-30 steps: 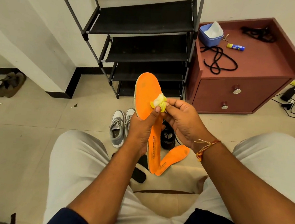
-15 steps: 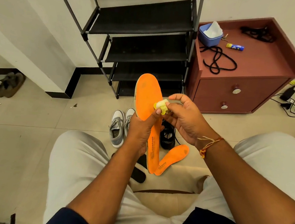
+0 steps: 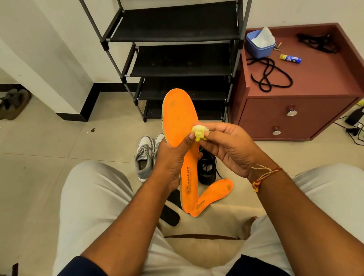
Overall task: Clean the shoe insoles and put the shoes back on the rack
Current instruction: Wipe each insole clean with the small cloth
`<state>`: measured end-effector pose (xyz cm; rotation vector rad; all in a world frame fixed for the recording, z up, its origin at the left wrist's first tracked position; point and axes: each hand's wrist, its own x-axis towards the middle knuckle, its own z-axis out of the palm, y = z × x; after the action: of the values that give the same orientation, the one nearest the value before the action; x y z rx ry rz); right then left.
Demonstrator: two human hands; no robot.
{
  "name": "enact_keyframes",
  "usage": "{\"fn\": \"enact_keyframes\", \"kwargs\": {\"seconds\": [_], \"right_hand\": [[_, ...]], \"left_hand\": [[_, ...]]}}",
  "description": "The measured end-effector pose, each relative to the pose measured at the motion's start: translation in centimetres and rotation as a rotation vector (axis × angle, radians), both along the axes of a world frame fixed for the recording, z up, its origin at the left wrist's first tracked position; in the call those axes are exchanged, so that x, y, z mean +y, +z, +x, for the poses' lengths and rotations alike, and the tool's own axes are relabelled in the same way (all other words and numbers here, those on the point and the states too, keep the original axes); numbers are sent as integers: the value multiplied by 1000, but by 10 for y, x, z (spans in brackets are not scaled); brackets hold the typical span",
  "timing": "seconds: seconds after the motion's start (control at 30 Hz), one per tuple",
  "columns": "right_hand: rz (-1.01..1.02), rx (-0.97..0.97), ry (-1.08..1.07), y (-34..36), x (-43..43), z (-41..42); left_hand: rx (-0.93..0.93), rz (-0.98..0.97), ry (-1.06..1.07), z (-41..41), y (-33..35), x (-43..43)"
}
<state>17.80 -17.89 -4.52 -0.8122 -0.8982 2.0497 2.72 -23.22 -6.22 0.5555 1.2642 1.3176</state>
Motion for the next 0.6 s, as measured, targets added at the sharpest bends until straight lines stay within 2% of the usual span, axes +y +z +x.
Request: {"fn": "enact_keyframes", "kwargs": {"seconds": [0.27,0.6], "right_hand": [[67,15,-18,-4,0,-1],[154,-80,-66,-5,-4,-7]], "left_hand": [[-19,-9,5,3,0,0],[4,20,-21,7,-1,-2]]}}
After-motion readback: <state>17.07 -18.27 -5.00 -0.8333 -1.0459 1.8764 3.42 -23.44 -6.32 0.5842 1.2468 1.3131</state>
